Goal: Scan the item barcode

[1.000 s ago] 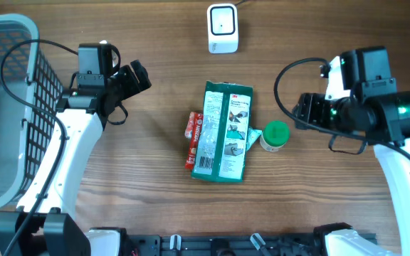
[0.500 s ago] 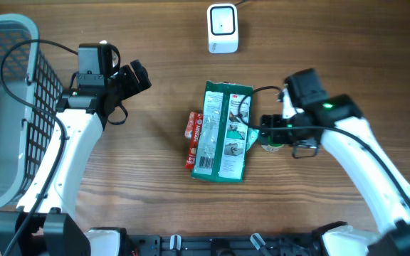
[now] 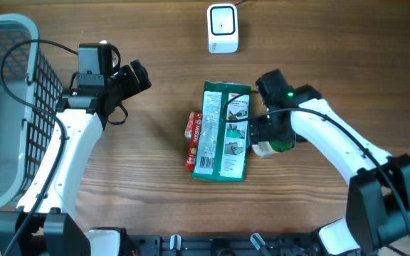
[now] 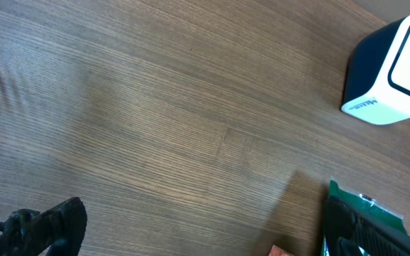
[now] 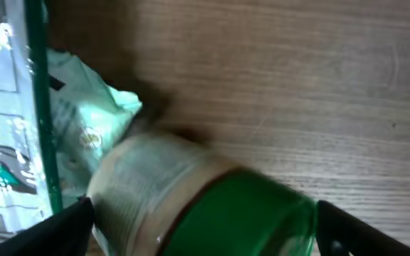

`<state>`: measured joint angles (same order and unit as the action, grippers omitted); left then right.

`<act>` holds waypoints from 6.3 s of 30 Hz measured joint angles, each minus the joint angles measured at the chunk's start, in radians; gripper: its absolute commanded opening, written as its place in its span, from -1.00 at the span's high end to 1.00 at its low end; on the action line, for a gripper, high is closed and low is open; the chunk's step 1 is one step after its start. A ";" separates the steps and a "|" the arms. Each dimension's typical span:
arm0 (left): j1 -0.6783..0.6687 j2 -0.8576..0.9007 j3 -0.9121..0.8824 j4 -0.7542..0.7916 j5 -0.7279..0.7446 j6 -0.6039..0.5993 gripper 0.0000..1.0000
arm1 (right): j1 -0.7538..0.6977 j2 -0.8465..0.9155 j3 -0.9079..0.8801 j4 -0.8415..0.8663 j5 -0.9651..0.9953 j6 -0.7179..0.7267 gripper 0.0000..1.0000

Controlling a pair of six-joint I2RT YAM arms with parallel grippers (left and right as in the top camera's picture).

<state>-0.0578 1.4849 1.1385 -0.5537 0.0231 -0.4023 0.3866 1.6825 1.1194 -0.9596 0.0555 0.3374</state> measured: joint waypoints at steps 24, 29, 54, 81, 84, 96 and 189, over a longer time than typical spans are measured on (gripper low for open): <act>0.000 0.000 0.000 0.000 0.000 0.000 -1.00 | 0.020 -0.046 0.103 -0.189 -0.155 0.011 -0.99; 0.000 0.000 0.000 0.000 0.000 0.000 -1.00 | 0.053 -0.046 0.103 -0.200 -0.148 0.053 -0.99; 0.000 0.000 0.000 0.000 0.000 0.000 -1.00 | 0.114 -0.046 -0.022 -0.119 -0.104 0.314 -0.79; 0.000 0.000 0.000 0.000 0.000 0.000 -1.00 | 0.130 -0.047 -0.064 -0.071 -0.028 0.131 -0.19; 0.000 0.000 0.000 0.000 0.000 0.000 -1.00 | 0.130 -0.049 -0.064 -0.071 0.026 0.016 -0.26; 0.000 0.000 0.000 0.000 0.000 0.000 -1.00 | 0.126 -0.050 0.015 -0.099 0.184 -0.062 -0.99; 0.000 0.000 0.000 0.000 0.000 0.000 -1.00 | -0.028 -0.167 0.349 -0.297 -0.338 -0.049 0.91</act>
<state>-0.0578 1.4849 1.1385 -0.5537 0.0231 -0.4023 0.3588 1.5150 1.4685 -1.2564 -0.2825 0.2886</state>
